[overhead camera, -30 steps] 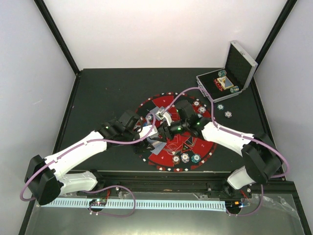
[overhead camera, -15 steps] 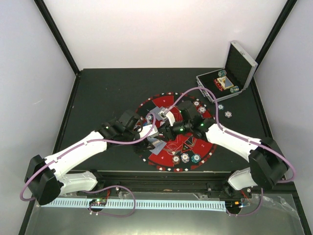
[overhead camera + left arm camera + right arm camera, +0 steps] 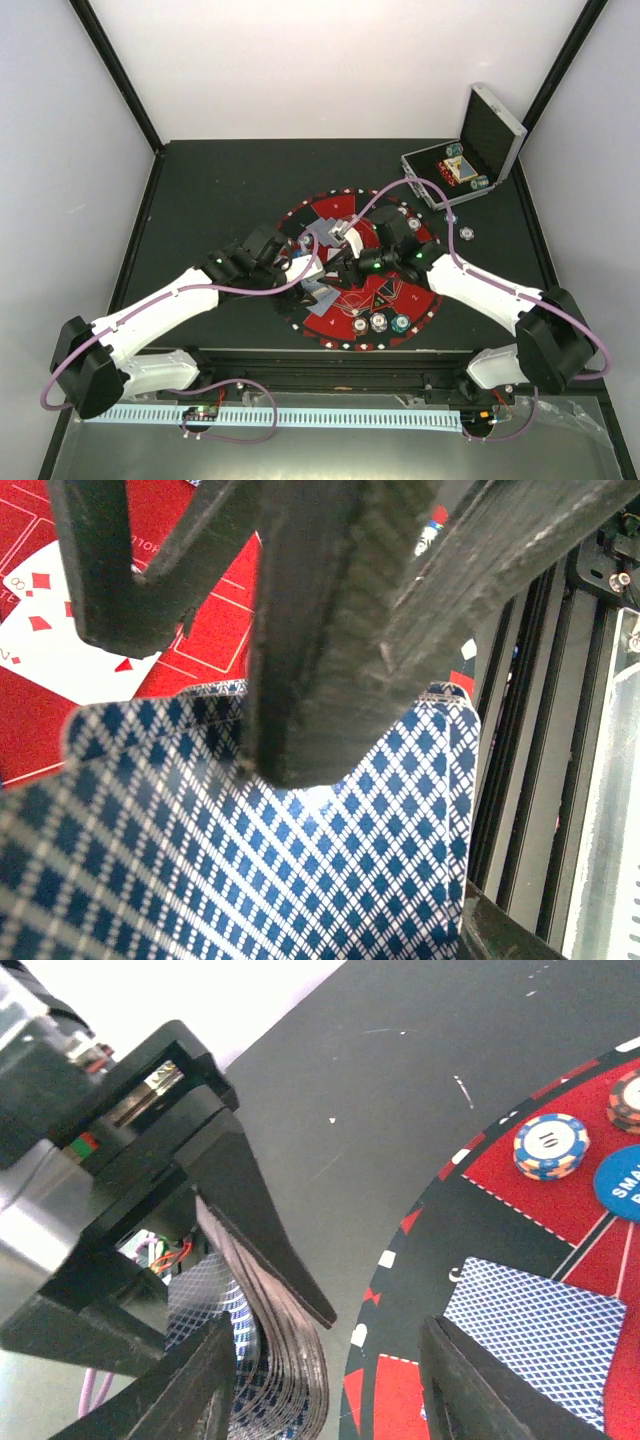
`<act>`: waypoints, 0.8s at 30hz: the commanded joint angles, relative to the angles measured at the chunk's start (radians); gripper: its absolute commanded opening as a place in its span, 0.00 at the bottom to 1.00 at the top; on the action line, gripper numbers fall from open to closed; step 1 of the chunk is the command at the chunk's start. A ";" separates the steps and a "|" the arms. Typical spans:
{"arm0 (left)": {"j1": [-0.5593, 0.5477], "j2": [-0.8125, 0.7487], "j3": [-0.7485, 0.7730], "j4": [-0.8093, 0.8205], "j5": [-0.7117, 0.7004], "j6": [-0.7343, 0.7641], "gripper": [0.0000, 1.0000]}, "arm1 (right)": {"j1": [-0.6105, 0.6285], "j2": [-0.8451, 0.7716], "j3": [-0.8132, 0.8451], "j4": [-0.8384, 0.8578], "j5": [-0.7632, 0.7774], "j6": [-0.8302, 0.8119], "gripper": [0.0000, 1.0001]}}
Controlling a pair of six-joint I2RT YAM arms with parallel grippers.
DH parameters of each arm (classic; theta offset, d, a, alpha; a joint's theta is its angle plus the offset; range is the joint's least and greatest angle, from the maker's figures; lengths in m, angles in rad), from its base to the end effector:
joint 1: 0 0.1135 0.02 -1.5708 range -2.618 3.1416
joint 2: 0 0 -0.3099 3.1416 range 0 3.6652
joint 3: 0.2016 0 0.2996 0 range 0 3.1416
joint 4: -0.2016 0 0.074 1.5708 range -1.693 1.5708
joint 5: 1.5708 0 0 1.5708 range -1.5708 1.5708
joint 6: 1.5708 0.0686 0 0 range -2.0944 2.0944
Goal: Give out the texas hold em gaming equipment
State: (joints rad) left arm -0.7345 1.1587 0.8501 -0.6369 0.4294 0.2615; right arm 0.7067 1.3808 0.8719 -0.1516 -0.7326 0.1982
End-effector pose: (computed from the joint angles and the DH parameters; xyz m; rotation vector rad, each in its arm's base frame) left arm 0.1839 -0.2046 0.2549 1.3696 2.1445 -0.7303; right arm 0.2332 0.2594 0.2505 -1.0003 2.1257 1.2907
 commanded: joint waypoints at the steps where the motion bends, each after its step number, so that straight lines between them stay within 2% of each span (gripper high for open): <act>1: -0.003 -0.005 0.022 0.014 0.013 0.005 0.39 | -0.010 0.009 0.007 -0.041 -0.131 -0.071 0.53; 14: -0.003 -0.002 0.022 0.014 0.028 0.007 0.39 | -0.003 0.116 0.079 0.020 -0.219 -0.063 0.57; 24: -0.003 -0.002 0.022 0.015 0.025 0.007 0.39 | -0.003 0.132 0.101 -0.013 -0.209 -0.066 0.59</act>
State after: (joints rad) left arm -0.7353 1.1587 0.8501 -0.6479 0.4309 0.2615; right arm 0.6991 1.5040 0.9527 -0.1688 -0.9257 0.1352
